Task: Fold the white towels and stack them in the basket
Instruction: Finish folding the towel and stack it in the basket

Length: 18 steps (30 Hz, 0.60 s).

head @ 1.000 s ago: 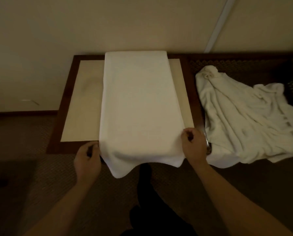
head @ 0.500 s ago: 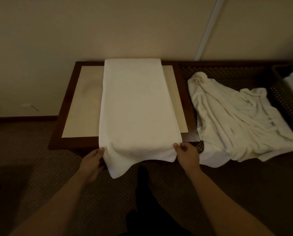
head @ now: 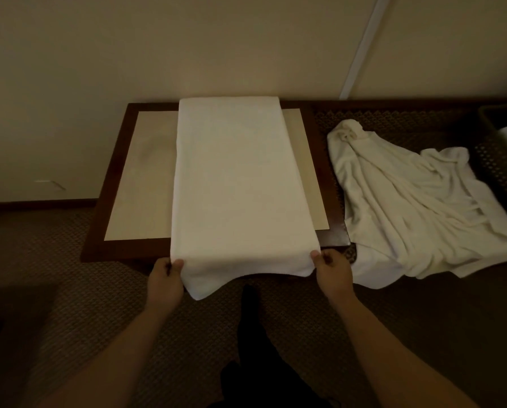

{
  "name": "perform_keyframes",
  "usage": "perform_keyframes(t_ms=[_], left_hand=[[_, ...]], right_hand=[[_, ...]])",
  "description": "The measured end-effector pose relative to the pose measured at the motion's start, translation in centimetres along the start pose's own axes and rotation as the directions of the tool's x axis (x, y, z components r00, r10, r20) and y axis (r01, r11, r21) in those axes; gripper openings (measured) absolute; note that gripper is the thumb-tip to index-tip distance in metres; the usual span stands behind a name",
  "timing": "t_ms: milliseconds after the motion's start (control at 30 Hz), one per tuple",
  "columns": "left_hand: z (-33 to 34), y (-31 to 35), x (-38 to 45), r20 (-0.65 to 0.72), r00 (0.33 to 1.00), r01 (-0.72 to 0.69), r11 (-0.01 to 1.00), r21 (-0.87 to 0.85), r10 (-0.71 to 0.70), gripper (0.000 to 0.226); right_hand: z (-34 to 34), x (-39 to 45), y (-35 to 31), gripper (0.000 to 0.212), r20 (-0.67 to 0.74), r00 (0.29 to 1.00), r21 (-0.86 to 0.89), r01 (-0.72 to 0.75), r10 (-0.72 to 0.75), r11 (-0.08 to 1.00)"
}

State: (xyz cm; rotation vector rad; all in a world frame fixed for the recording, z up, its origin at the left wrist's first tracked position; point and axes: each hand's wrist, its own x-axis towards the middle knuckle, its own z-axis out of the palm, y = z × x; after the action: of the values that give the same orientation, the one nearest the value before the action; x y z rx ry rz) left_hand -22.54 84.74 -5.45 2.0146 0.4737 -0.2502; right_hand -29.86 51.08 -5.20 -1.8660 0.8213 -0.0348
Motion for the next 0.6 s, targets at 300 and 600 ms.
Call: perform_keyframes(t_ms=[300, 600], left_hand=[[0.3, -2.1, 0.0, 0.084, 0.995, 0.063, 0.997, -0.032, -0.061, 0.016], [-1.4, -3.5, -1.5, 0.274, 0.958, 0.041, 0.986, 0.162, -0.085, 0.034]], right_hand=[[-0.3, 0.5, 0.3, 0.018, 0.172, 0.98, 0.223, -0.136, 0.098, 0.965], [-0.3, -1.6, 2.5, 0.025, 0.399, 0.912, 0.122, -0.155, 0.095, 0.98]])
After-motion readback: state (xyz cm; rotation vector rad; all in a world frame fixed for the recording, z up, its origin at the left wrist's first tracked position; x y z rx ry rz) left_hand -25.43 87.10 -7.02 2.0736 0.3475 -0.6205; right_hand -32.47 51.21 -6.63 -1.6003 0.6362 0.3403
